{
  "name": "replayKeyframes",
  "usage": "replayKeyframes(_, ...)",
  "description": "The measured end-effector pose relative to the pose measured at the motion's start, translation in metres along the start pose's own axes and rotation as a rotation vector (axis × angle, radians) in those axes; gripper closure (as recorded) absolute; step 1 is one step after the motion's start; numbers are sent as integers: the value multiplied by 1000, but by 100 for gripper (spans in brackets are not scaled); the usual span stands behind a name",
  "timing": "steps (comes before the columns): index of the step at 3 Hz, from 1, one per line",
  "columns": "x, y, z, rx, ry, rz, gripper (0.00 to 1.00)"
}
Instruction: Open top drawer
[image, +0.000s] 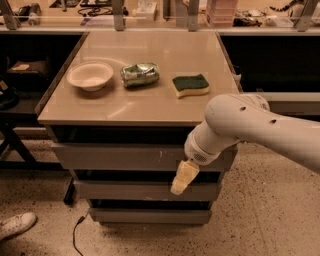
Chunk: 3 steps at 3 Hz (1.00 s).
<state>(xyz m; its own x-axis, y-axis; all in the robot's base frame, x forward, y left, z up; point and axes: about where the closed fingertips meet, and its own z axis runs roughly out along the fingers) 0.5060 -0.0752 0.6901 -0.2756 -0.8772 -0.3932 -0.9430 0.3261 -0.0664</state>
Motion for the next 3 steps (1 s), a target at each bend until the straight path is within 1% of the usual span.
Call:
replayKeyframes(1, 0, -5, 8, 11, -9, -4, 0)
replayKeyframes(2, 0, -7, 22, 3, -10, -14, 0)
replayKeyframes(3, 6, -4, 45, -30, 0, -17, 0)
